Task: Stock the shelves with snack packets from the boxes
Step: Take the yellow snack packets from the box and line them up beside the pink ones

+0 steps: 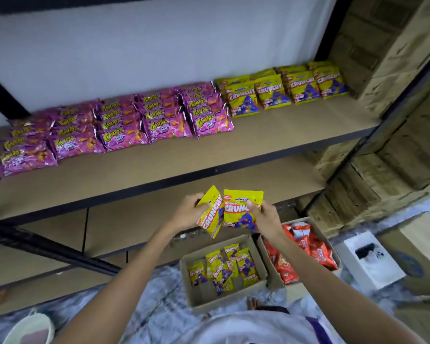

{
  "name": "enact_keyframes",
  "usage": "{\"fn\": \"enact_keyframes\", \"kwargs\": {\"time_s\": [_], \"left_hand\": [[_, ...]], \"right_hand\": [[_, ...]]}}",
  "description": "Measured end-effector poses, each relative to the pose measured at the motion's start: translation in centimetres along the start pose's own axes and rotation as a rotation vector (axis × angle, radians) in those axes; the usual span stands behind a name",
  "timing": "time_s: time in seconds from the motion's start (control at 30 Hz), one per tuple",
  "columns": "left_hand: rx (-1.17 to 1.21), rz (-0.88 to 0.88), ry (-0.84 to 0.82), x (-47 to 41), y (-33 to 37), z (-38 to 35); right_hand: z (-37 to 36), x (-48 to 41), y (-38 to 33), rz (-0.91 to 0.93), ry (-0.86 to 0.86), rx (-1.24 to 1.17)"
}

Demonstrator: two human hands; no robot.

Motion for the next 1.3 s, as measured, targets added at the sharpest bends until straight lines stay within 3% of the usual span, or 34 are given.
{"fn": "enact_keyframes", "kwargs": {"time_s": [0.27,0.5,0.6,0.87,1.3], "left_hand": [[-0.109,-0.172,-0.216,-2.9,7.9,2.5],[-0.181,-0.314,-0.207,-6.7,15.0,3.4],[-0.285,-0.360,-0.207,-8.8,18.0,3.3],[-0.311,-0.363,-0.142,-14.4,24.9,2.1],[-0.609,-0.265,-0.014,-26.4,26.9,2.5]], "right_hand": [[3.4,-2.0,-5.7,0.054,-0.012,-0.190],[7.8,-5.2,-9.4,0.093,-0.013,-0.284],[10.3,-6.2,-11.4,0.175,-0.069,-0.191],[15.9,-11.9,-13.4,0.209,-0.077,-0.188],[19.0,-22.0,-12.8,0.165,-0.042,-0.233]]}}
Point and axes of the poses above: each hand's wrist, its own x-axis away from the middle knuckle, its own z-axis out of the back of the hand, y = z × x, the point moved 5 cm from there along -x, towards the middle knuckle, and after that the axes turned 2 degrees about -z, right-handed, at the moved point
